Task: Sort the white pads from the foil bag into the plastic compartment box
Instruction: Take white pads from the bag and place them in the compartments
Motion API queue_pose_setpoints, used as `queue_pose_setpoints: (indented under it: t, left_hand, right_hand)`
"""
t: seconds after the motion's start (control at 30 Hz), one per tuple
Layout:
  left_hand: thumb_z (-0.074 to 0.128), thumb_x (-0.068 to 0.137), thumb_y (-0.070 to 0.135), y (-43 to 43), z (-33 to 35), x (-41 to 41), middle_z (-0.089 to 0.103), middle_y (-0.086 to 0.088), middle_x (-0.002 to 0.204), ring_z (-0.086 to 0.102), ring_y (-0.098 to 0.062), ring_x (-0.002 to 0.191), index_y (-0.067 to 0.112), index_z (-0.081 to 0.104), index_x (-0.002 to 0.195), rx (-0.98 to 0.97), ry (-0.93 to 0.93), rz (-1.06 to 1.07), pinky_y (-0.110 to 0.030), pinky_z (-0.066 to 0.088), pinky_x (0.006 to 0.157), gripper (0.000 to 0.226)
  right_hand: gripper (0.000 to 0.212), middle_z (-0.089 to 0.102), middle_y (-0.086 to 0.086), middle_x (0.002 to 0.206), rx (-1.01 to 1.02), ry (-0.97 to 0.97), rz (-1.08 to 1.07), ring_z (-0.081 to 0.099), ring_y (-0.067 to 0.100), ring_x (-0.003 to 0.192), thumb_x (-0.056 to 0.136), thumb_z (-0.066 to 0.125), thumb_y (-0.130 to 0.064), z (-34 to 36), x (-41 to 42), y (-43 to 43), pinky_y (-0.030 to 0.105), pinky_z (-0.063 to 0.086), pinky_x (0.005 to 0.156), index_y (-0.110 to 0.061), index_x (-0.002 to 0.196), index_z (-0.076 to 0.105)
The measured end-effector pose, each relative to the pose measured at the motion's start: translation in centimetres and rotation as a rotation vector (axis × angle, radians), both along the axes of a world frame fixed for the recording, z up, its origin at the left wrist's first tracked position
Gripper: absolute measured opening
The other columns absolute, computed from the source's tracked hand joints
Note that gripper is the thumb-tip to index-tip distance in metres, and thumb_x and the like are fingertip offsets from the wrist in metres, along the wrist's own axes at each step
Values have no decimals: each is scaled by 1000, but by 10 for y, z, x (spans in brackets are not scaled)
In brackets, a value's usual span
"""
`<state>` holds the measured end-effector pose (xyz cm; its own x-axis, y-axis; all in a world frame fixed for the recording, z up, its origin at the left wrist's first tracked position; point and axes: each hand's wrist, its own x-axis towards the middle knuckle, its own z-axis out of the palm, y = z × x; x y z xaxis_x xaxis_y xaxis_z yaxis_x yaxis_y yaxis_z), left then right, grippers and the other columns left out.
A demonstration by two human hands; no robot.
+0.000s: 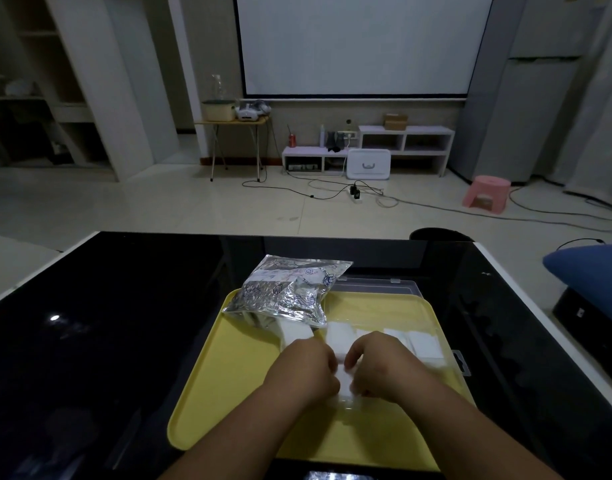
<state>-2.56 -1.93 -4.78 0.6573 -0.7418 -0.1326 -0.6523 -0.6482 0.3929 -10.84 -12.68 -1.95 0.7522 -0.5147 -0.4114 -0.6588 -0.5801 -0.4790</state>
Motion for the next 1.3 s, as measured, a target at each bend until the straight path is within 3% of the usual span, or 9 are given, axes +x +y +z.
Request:
queue_pose_setpoints:
  t: [0.27,0.43,0.6,0.87,1.13,1.3]
  left_hand:
    - [67,85,34,5,6,16,69,5,114,64,-14,98,33,73,110,-7,90,-35,-25,48,78,26]
    - [61,82,6,15,13,38,71,1,85,63,-18,68,31,70,78,-232,331,150,-29,49,60,27]
    - [57,79,10,24,3,59,62,-1,78,56,-21,66,24,57,77,-351,298,385,-30,42,60,14]
    - [42,83,-5,22,-4,56,54,-6,84,46,-20,64,24,58,96,-405,558,438,-21,33,45,35]
    - [47,83,-3,22,-6,58,54,-7,83,45,-21,65,24,61,96,-425,680,481,-21,31,47,34]
    - [47,78,-10,22,-9,59,56,-12,94,45,-22,70,23,65,94,-460,753,508,-26,35,52,41]
  right_hand:
    - [27,73,1,100,-115,-9,66,69,16,90,79,75,-12,2,0,-3,29,57,81,-26,103,75]
    - [12,73,-2,93,-167,-75,54,66,15,88,82,69,-13,2,-1,-6,30,55,78,-23,84,76]
    - [19,66,-7,82,-174,-163,54,61,11,81,82,65,-14,6,0,-5,25,51,70,-28,69,63]
    - [9,65,-8,80,-167,-207,59,60,9,76,83,66,-21,4,0,-4,21,45,59,-27,77,66]
    - [5,67,-6,88,-172,-217,58,60,11,80,83,65,-23,3,0,-4,22,46,62,-26,85,69]
    - [5,67,-7,88,-180,-225,57,60,10,80,83,66,-25,1,1,-3,22,45,60,-26,86,70]
